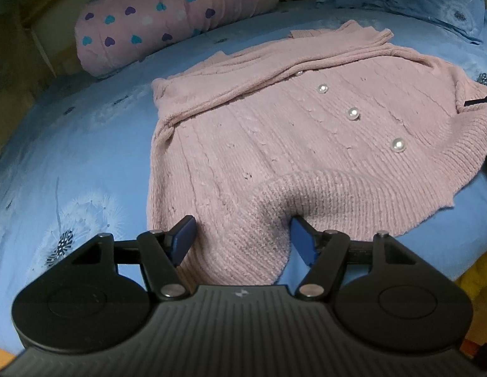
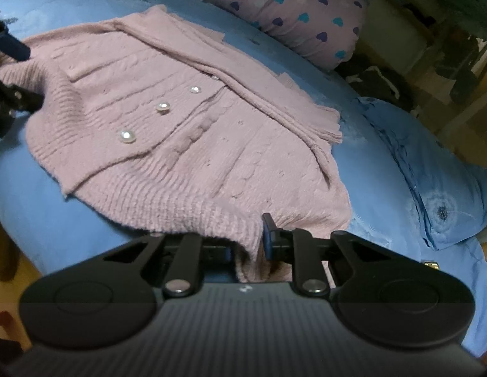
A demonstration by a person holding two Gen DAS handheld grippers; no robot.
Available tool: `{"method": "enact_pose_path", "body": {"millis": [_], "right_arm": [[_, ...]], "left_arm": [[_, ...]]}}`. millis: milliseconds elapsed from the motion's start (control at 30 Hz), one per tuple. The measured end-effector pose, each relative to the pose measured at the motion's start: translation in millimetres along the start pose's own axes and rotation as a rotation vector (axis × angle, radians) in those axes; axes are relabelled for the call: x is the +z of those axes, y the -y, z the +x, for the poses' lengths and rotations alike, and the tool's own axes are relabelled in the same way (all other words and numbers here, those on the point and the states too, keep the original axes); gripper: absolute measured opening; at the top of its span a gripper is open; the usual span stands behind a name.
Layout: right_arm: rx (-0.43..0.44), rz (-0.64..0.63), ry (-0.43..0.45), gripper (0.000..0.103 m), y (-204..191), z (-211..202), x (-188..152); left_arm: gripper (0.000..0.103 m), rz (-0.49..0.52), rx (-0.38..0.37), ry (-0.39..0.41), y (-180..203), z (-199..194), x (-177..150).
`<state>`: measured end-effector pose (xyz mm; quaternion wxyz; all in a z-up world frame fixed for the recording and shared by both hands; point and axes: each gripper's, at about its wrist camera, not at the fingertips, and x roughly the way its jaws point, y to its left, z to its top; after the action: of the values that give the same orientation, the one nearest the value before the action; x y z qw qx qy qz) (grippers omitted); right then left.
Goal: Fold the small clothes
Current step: 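Close the right tool on the hem while the left tool grasps it too, then lift the hem with both tools and carry it toward the collar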
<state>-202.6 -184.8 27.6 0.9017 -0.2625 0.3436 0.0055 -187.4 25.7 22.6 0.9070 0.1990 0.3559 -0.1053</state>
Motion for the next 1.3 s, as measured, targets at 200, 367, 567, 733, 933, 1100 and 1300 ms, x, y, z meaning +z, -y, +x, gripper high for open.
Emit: {"method": "enact_pose_path", "body": {"millis": [200, 367, 567, 733, 933, 1100, 1300], "right_arm": [[0.012, 0.051, -0.004, 0.021, 6.0, -1.1, 4.6], [0.032, 0.075, -0.019, 0.016, 8.3, 3.6, 4.0], [0.026, 0.092, 0.009, 0.014, 11.9, 0.3, 8.4], [0.012, 0.112, 0.049, 0.013, 16.8, -6.3, 11.3], [-0.003, 0.104, 0.095, 0.012, 18.5, -12.3, 16.3], [-0.031, 0.136, 0.138, 0.012, 24.7, -17.6, 23.1], [-0.068, 0.138, 0.195, 0.012, 31.7, -22.0, 36.8]], "left_arm": [[0.052, 0.049, -0.011, 0.022, 8.9, -6.4, -3.7], [0.048, 0.059, -0.004, 0.031, 13.1, -4.4, -1.6], [0.03, 0.014, -0.006, 0.038, 10.7, -1.1, 2.4], [0.017, -0.073, 0.016, 0.043, 5.6, -2.0, 9.1], [0.014, -0.092, 0.064, 0.127, 3.3, -18.2, 17.9], [0.014, -0.096, 0.109, 0.195, -3.9, -33.4, 36.3], [0.014, -0.109, 0.142, 0.247, -9.9, -39.6, 60.7]]}}
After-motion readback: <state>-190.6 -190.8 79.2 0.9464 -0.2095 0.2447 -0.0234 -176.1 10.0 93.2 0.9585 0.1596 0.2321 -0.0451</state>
